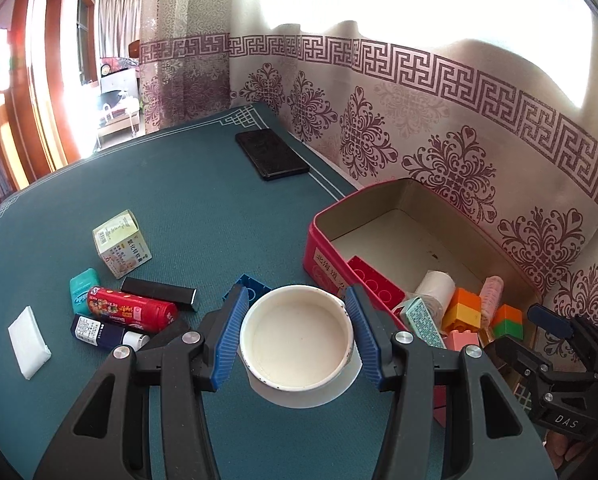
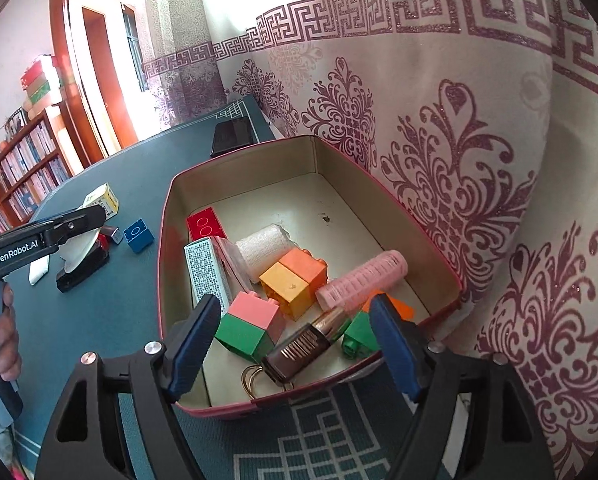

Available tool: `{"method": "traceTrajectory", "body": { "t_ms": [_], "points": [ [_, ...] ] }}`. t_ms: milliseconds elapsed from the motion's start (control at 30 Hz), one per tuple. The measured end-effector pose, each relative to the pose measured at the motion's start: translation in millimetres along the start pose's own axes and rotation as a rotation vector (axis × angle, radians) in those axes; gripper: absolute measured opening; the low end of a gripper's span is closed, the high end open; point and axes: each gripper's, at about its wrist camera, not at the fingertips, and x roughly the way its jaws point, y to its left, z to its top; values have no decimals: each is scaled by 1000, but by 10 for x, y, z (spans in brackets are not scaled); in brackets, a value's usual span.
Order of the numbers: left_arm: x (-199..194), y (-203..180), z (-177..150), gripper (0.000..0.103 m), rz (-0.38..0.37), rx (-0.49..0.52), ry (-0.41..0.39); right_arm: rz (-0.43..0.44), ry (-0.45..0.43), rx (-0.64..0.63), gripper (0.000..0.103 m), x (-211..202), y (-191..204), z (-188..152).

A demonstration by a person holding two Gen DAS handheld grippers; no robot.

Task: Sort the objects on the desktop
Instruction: 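Carry the white cup and brown bottle into the red tin and release both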

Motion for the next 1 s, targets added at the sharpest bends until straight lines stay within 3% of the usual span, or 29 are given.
{"method": "traceTrajectory", "body": {
  "t_ms": [333, 567, 700, 767, 1000],
  "points": [
    [207, -435, 165, 54, -59, 55, 19, 17, -20, 31, 80, -18, -111, 0],
    [277, -693, 240, 54, -137, 71, 28, 15, -25, 36, 80, -16, -123, -2],
    [328, -795, 230, 57, -201, 72, 73, 15, -23, 42, 80, -4, -127, -9],
    [326, -823, 204, 62, -202, 78, 72, 15, -23, 42, 80, -1, -127, -7],
    [277, -749, 183, 63, -182, 60, 60, 21, -23, 37, 80, -7, -115, -18]
  ]
}}
